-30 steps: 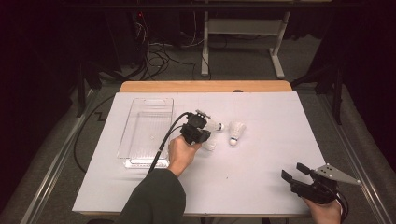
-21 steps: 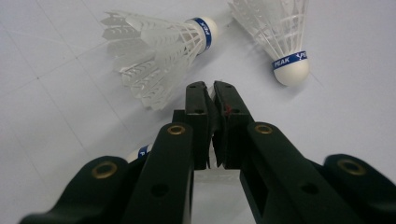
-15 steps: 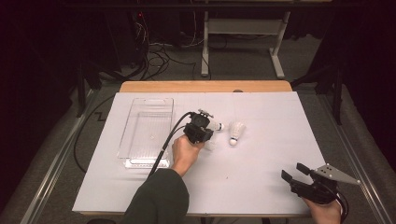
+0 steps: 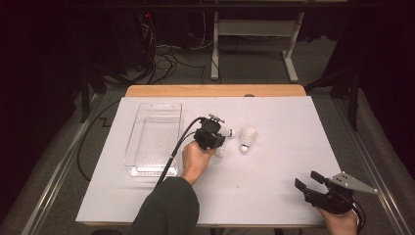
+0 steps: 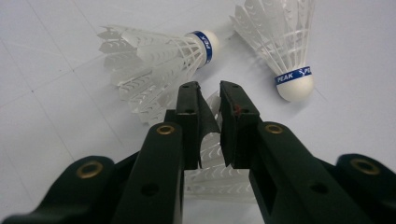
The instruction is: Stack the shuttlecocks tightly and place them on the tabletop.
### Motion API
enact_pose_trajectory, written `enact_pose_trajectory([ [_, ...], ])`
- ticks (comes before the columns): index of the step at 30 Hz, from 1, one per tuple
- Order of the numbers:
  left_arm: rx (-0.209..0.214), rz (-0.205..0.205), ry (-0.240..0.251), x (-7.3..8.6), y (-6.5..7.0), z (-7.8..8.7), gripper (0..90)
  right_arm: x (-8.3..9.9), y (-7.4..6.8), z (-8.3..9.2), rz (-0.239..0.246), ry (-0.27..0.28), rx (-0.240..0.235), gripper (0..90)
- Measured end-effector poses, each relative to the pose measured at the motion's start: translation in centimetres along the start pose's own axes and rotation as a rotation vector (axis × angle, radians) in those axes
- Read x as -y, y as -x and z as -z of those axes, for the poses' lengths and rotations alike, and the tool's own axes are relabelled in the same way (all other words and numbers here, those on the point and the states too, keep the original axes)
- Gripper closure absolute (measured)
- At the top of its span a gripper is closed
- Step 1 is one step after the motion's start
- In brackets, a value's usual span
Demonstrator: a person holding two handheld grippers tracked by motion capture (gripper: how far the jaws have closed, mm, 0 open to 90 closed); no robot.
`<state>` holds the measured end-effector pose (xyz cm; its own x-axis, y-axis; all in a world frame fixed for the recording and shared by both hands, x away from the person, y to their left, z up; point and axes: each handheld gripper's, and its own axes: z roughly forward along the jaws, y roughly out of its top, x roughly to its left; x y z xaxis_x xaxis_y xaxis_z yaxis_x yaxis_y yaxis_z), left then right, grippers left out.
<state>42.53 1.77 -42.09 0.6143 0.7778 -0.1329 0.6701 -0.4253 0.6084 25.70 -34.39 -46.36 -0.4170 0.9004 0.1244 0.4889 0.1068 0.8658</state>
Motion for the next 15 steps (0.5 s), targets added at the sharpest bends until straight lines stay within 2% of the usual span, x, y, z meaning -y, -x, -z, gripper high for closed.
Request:
enact_pose_trajectory([
  [15, -0.004, -0.016, 0.005, 0.03, -0.12, -0.02, 70.9, 0.01, 0.02, -0.01, -0.001, 0.000, -0.001, 29.5],
])
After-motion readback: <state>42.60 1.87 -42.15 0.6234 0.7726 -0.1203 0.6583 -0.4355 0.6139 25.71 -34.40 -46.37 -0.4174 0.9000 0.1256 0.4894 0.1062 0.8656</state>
